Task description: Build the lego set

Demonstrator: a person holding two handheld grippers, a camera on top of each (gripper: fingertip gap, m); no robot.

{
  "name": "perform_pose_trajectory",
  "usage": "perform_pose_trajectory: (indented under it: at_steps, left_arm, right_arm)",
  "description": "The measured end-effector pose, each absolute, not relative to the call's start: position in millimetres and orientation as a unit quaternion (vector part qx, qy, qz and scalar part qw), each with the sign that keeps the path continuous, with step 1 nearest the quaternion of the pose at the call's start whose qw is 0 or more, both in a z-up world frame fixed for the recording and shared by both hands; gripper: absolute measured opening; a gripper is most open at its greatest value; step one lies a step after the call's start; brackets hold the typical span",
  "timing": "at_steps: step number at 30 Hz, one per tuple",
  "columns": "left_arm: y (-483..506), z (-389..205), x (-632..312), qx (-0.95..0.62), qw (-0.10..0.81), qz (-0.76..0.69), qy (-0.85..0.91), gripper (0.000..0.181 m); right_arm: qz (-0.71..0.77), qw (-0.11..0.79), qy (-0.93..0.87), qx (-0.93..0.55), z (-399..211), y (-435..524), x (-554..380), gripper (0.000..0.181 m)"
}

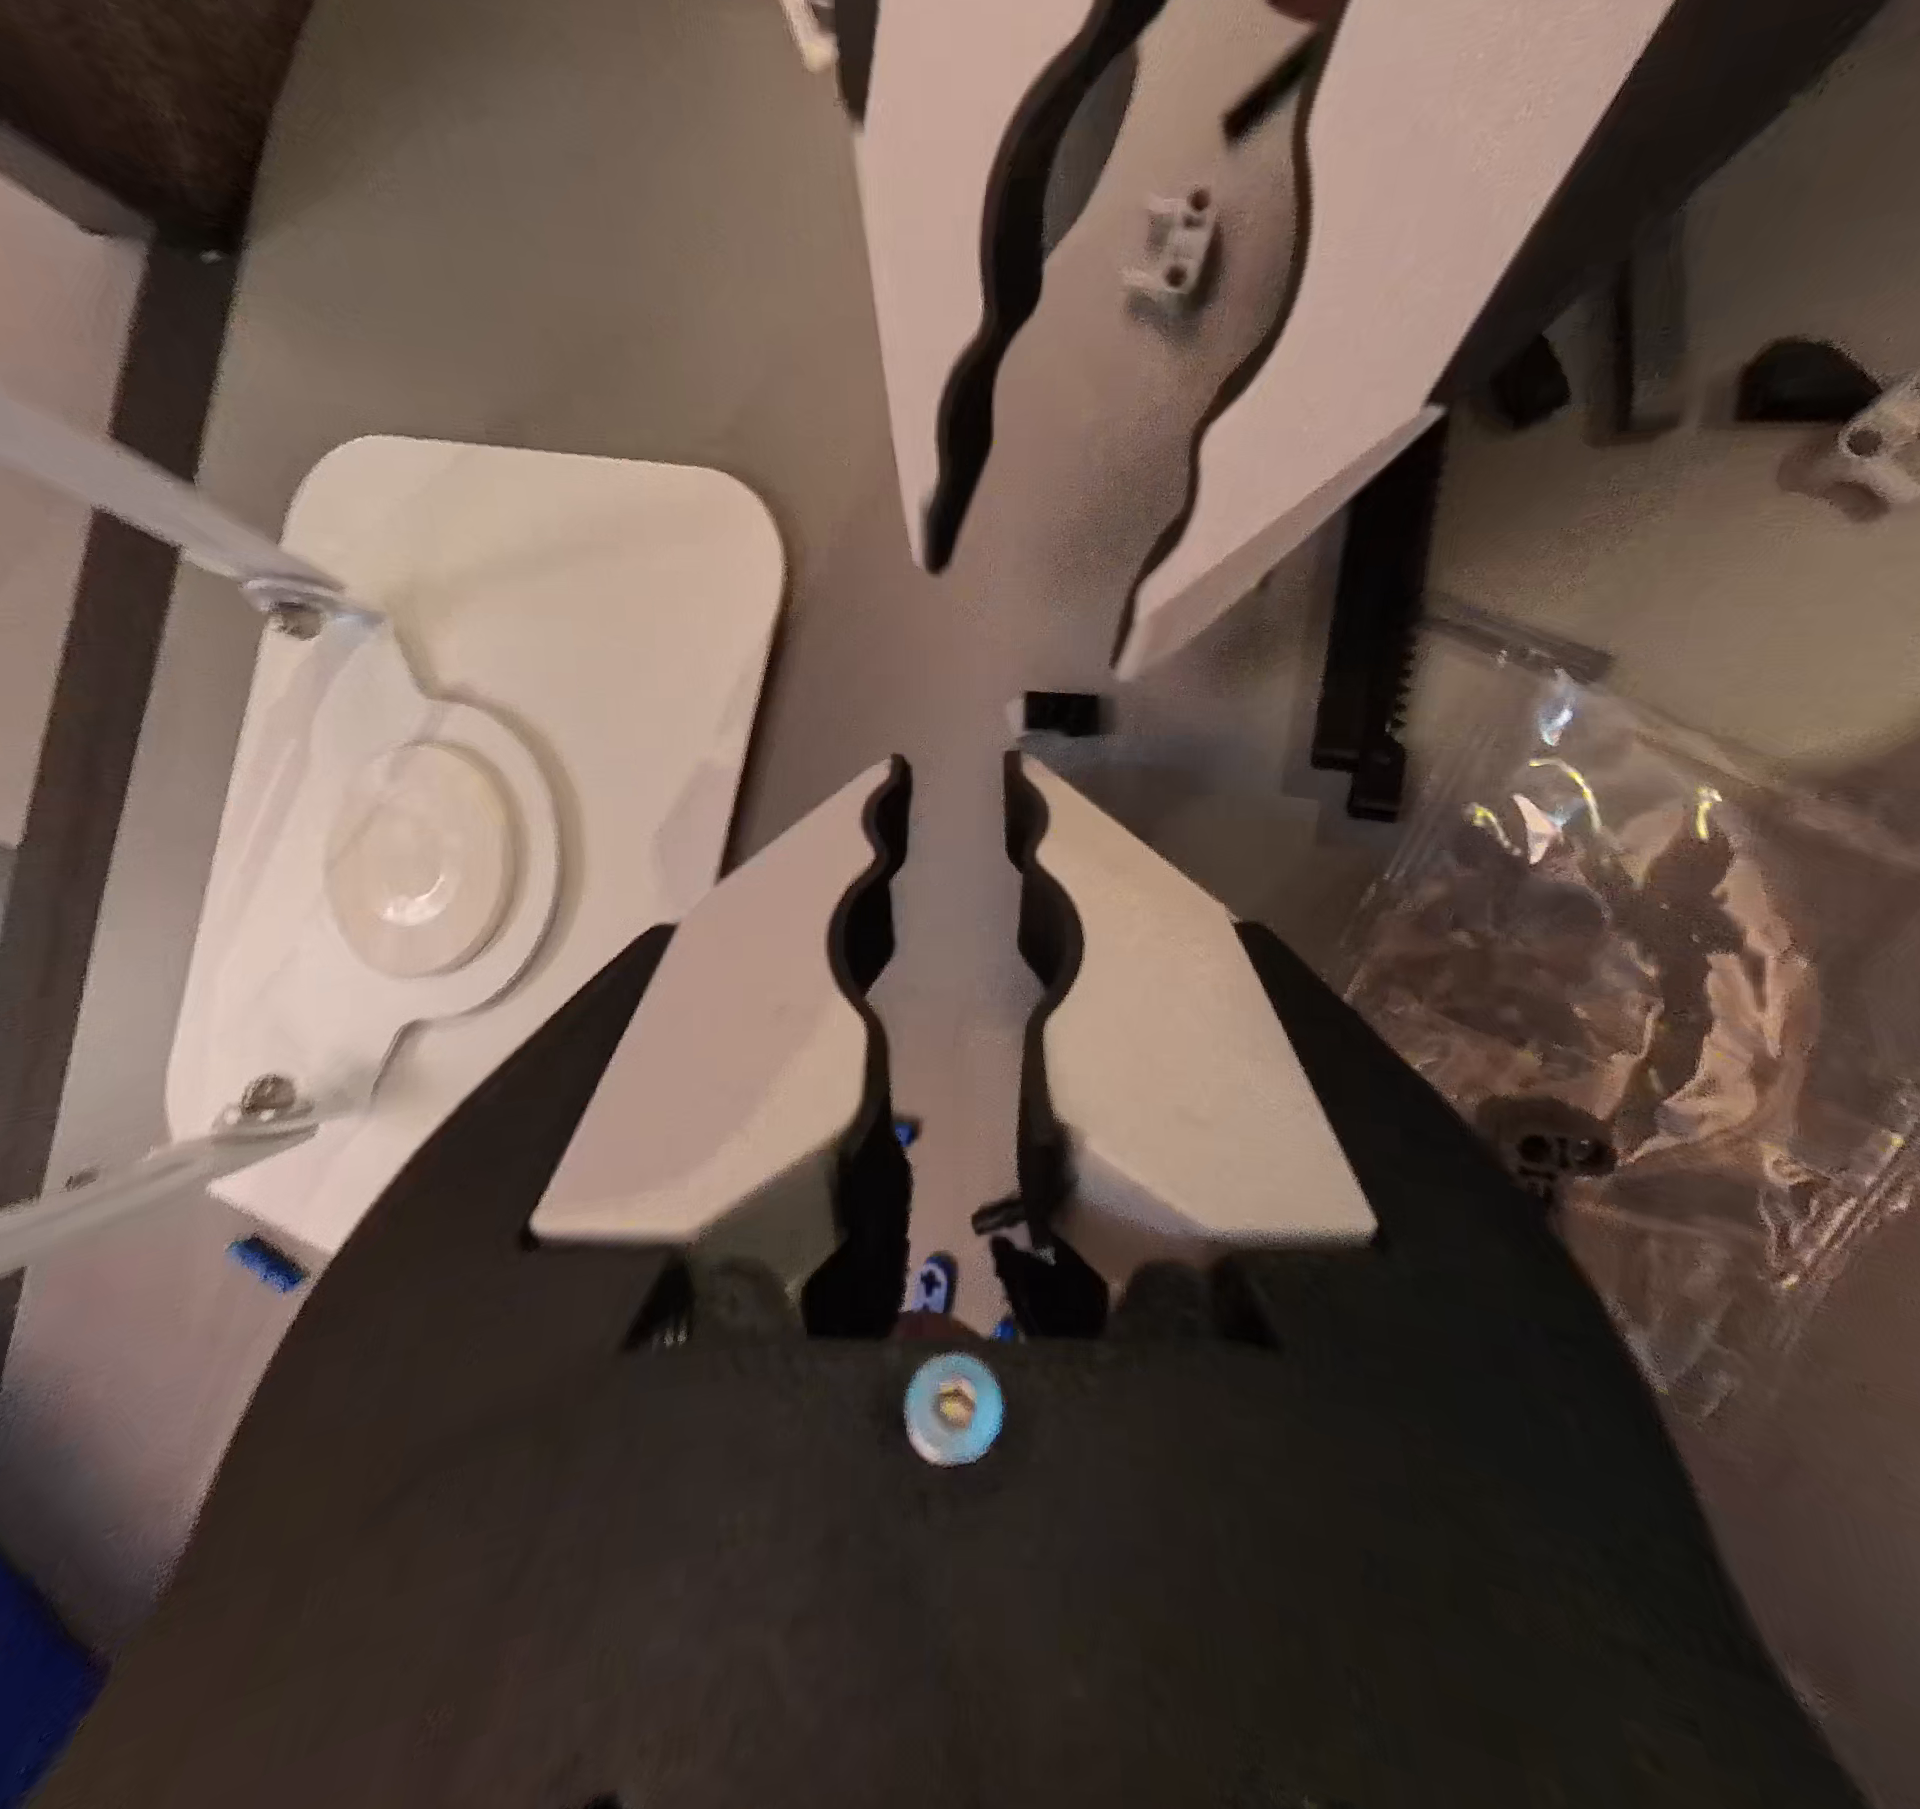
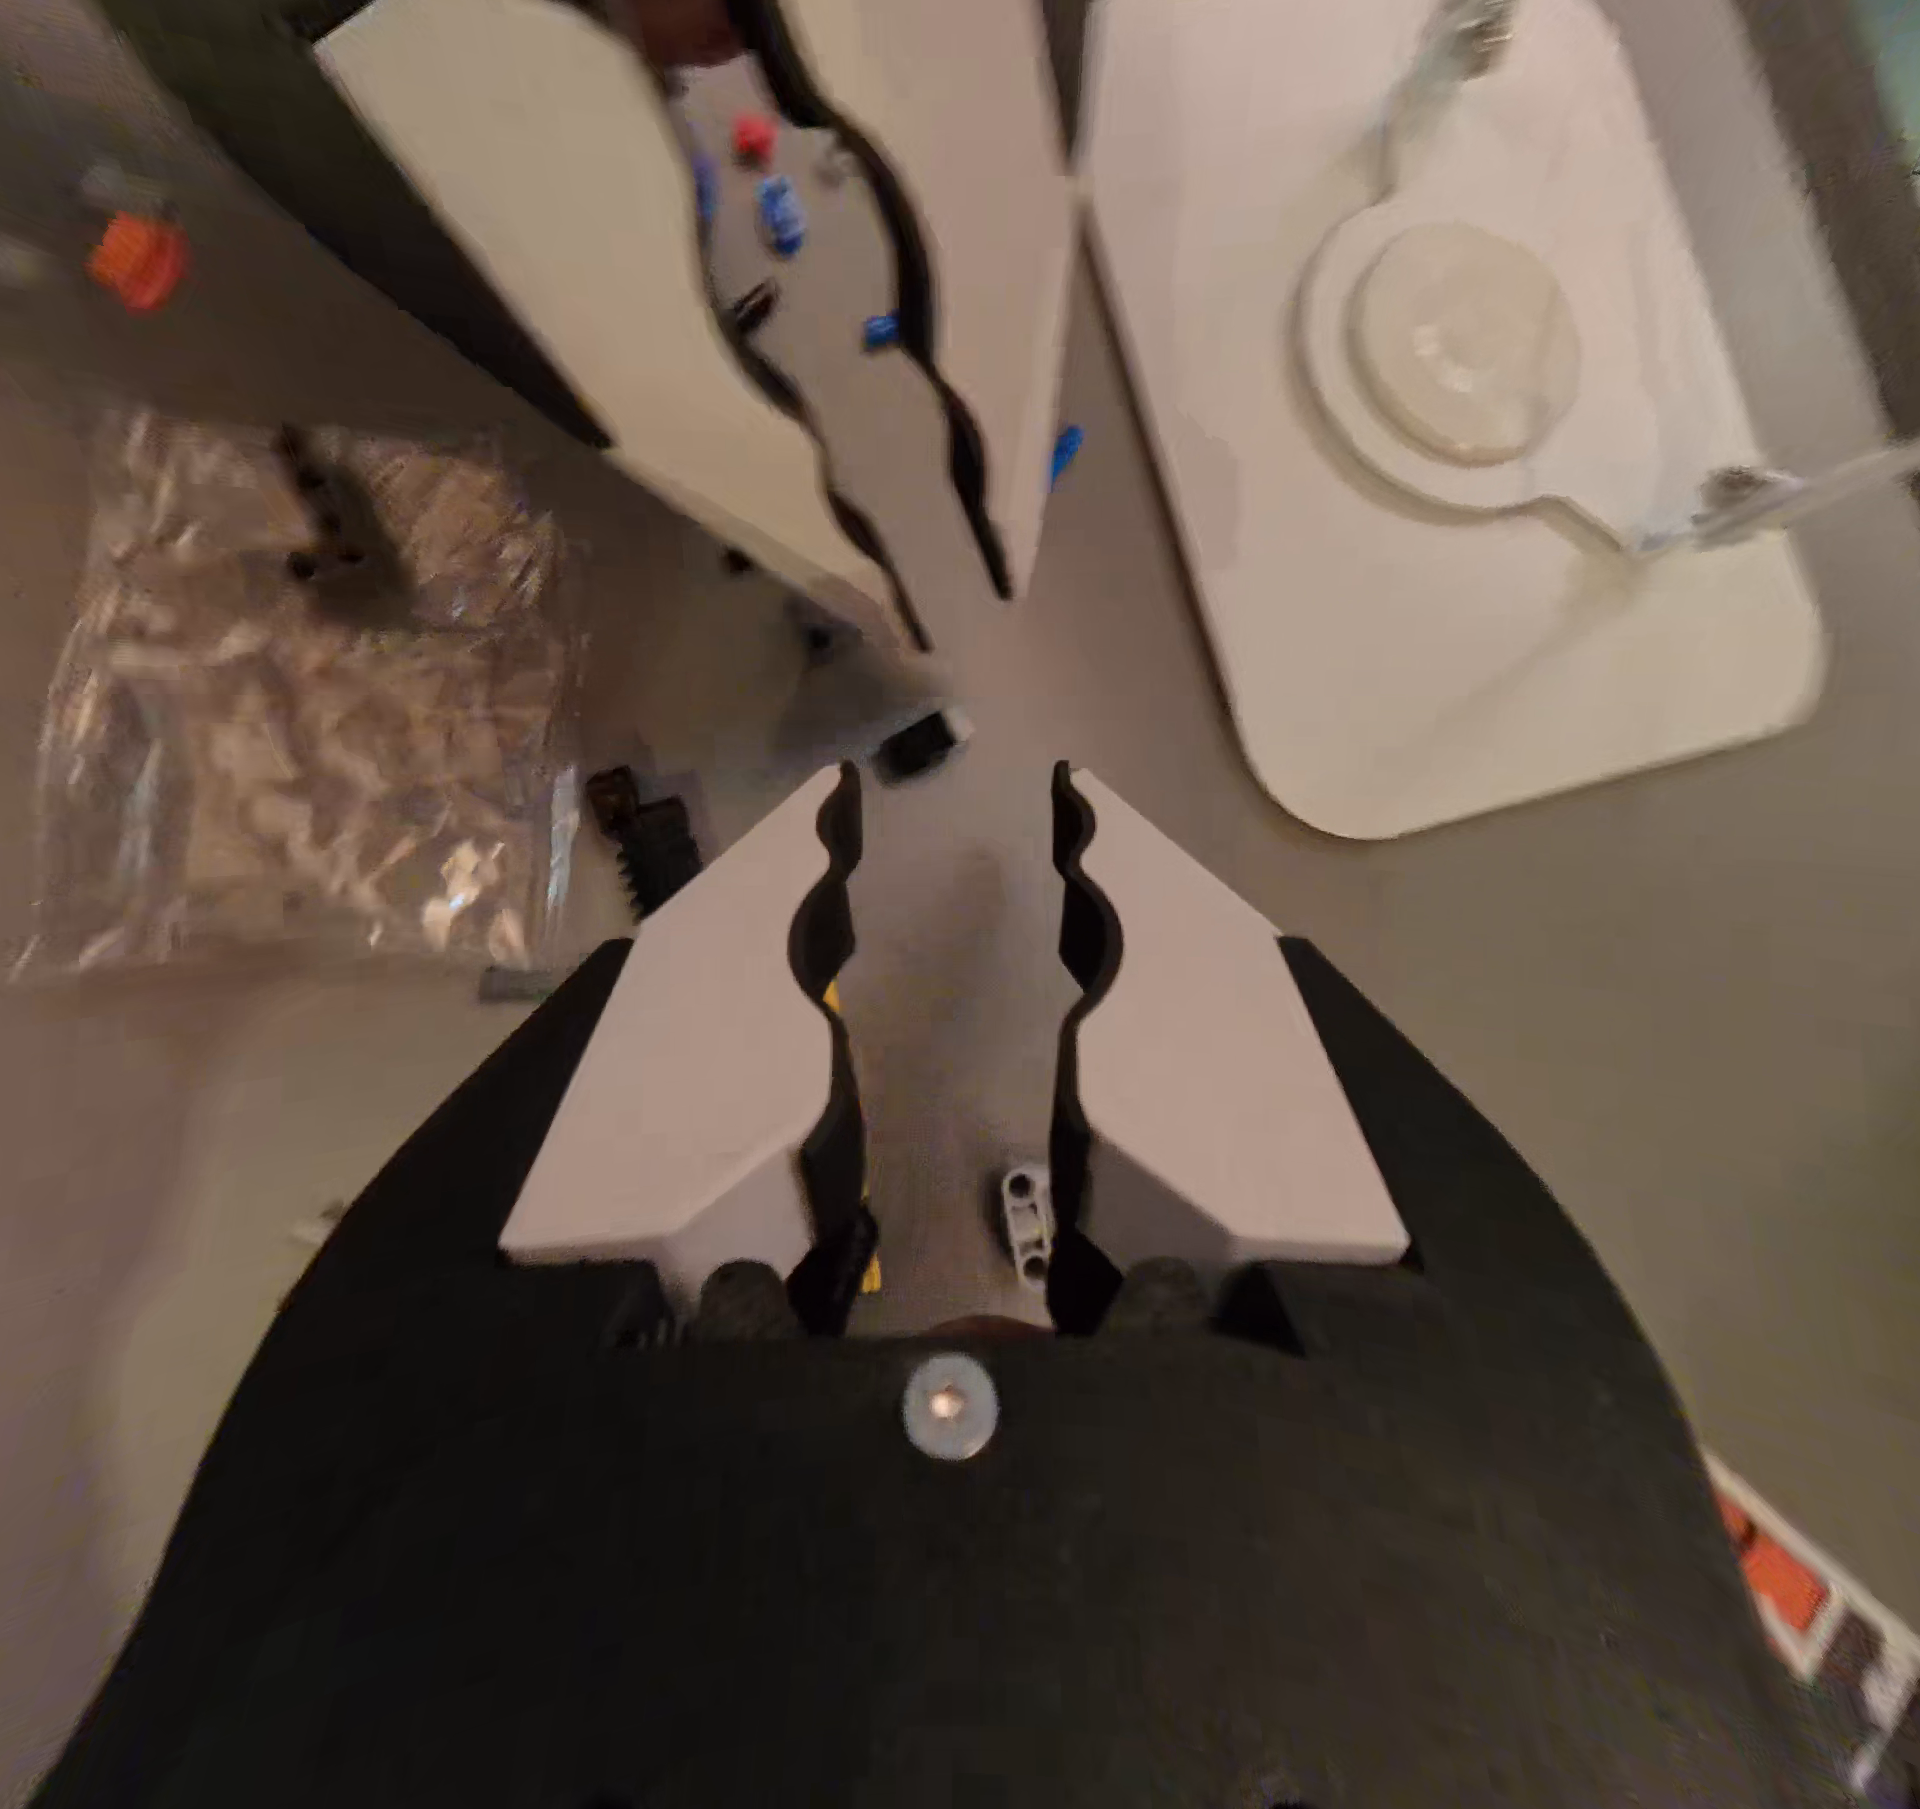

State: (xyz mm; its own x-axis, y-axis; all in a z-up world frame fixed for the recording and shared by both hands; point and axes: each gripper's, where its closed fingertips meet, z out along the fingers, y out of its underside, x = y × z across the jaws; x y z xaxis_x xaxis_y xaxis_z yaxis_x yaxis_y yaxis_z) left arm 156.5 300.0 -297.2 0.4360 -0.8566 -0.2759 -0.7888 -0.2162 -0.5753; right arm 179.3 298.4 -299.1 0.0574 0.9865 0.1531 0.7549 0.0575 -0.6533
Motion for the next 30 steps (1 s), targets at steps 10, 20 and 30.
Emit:
perform_pose_trajectory:
  at_steps: [10, 20, 30]
  left_arm:
    - [312, -256, 126, -0.832, 0.419, -0.019, 0.363, 0.104]
    - [296, -228, 113, -0.846, 0.444, -0.008, 0.295, 0.130]
    - [276, -215, 104, -0.856, 0.454, 0.007, 0.248, 0.153]
  right_arm:
    - [0.072, 0.457, -0.488, -0.740, -253, 338, 179, 0.087]
    - [0.024, 0.517, -0.413, -0.749, -203, 338, 184, 0.115]
    - [0.003, 0.520, -0.383, -0.764, -187, 318, 202, 0.120]
